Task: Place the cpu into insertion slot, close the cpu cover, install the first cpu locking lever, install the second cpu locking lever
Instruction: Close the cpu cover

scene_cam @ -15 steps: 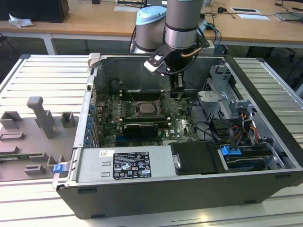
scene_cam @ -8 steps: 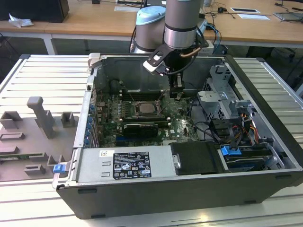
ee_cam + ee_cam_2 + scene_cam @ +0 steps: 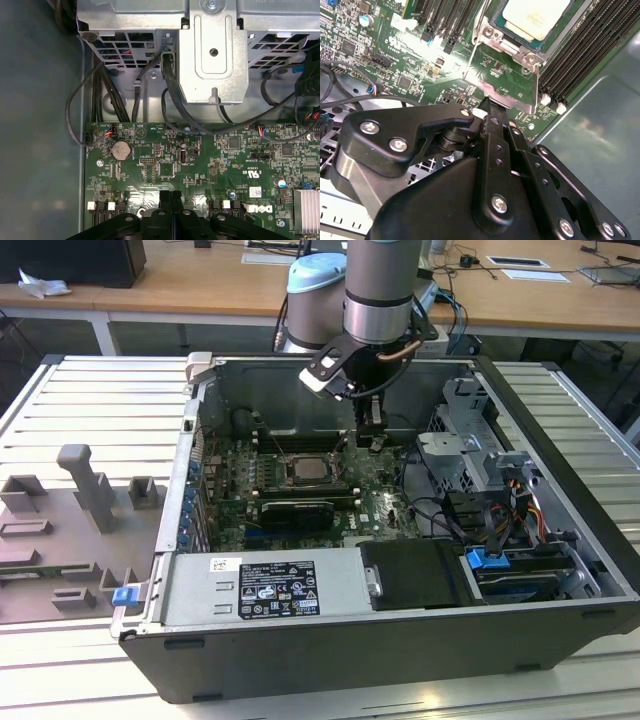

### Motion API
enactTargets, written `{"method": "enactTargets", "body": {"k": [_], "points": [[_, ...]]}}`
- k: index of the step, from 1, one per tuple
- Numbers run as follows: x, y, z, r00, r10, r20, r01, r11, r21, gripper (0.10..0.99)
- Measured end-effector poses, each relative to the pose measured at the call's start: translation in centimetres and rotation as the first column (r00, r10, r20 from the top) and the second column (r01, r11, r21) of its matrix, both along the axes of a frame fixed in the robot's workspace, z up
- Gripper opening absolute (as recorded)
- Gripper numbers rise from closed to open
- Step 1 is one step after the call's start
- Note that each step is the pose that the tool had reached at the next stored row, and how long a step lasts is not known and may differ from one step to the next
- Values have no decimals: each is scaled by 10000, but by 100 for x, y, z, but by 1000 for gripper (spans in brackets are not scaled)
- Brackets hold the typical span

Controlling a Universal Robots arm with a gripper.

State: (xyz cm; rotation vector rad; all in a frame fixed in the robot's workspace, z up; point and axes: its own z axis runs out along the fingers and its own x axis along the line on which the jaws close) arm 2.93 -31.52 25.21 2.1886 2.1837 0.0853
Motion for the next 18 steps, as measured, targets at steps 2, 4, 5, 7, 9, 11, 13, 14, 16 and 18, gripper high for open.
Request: {"method": "enactTargets", "body": {"k": [2,4,5,7,9,11,13,14,16,18], "points": [[-4,0,0,10000,0,0,0,10000,0,106],[-10,0,0,10000,0,0,0,10000,0,106],[-12,0,0,10000,0,0,0,10000,0,106],[-16,0,0,10000,1,0,-1,10000,0,106],[-21,0,0,10000,1,0,-1,10000,0,106],[-23,0,0,10000,2,0,-2,10000,0,106],[-25,0,0,10000,1,0,-1,10000,0,106],[-26,0,0,10000,0,0,0,10000,0,106],[-28,0,0,10000,1,0,-1,10000,0,106],[-31,0,0,10000,0,0,0,10000,0,106]]}}
